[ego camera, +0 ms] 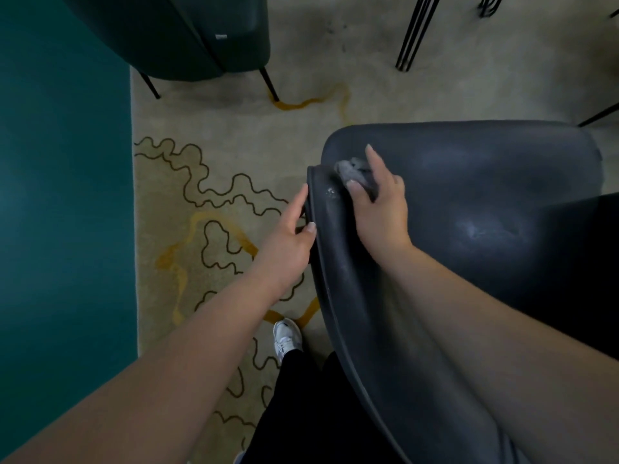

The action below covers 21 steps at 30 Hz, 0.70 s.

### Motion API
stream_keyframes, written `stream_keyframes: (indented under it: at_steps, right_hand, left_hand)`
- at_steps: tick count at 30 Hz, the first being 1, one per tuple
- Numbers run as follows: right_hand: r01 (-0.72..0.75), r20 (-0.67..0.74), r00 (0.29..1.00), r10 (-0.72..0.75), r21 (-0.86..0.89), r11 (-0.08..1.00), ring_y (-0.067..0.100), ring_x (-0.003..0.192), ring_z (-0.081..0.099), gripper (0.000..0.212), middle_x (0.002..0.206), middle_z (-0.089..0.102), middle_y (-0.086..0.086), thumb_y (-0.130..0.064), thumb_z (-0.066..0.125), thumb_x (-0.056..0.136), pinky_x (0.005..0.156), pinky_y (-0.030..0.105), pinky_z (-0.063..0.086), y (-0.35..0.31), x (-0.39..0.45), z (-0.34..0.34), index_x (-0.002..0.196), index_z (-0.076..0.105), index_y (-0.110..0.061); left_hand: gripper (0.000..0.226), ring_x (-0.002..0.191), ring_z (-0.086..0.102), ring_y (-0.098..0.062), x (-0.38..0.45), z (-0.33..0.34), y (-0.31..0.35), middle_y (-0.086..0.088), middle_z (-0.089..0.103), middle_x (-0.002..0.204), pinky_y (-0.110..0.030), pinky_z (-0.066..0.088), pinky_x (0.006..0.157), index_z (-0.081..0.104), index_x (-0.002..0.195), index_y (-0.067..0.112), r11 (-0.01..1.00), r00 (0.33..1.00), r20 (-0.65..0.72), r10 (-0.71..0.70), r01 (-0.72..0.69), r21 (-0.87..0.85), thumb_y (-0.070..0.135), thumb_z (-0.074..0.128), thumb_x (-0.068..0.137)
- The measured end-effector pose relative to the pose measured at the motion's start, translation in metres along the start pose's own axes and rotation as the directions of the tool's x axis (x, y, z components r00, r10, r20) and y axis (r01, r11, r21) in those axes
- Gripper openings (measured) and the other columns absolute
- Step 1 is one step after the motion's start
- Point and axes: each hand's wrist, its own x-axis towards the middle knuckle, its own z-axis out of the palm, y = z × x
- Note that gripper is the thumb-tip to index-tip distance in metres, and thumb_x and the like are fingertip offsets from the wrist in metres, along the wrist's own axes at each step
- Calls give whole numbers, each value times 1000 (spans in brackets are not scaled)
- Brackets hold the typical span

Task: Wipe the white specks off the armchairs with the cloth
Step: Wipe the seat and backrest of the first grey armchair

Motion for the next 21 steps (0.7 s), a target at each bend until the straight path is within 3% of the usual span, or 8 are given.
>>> stream_keyframes:
  at_steps: [4,8,11,15,21]
  right_hand:
    - [88,140,987,-76,-82,993,-2,101,49,40,113,41,0,-21,56,96,97,6,33,-3,8,2,135,53,-32]
    - [249,180,956,-232,-78,965,-5,96,47,41,104,43,-2,-12,65,89,95,3,32,11,-29,-13,125,61,-32]
    - [194,146,972,-182,-73,978,-10,93,47,38,100,40,-9,-14,66,89,94,2,32,9,-20,-10,123,62,-31]
    - [149,137,981,-134,-106,983,-7,95,46,35,112,42,1,-22,61,93,90,-3,28,-5,13,8,127,61,-30]
    - [361,208,920,-331,-128,924,-1,92,47,40,100,42,-1,-11,66,89,88,7,37,11,-39,-19,122,62,-33]
  left_hand:
    - [59,127,46,-9,1,-1,2,16,32,151,-43,43,104,21,144,54,1000,1000,2,-4,4,16,19,42,101]
    - [60,128,45,-10,1,-2,2,13,32,152,-42,43,105,20,145,53,1000,1000,9,13,-13,26,18,41,101]
    - [60,130,44,-11,2,-2,1,13,30,154,-43,42,106,20,145,54,999,1000,5,10,-11,31,19,41,101]
    - [60,134,39,-11,2,-2,1,14,29,154,-43,40,107,22,145,51,1000,1000,-11,-6,6,7,18,43,100]
    - [60,135,39,-11,2,-2,-3,15,31,153,-44,40,107,24,141,56,1000,1000,-15,1,-1,-7,19,44,99]
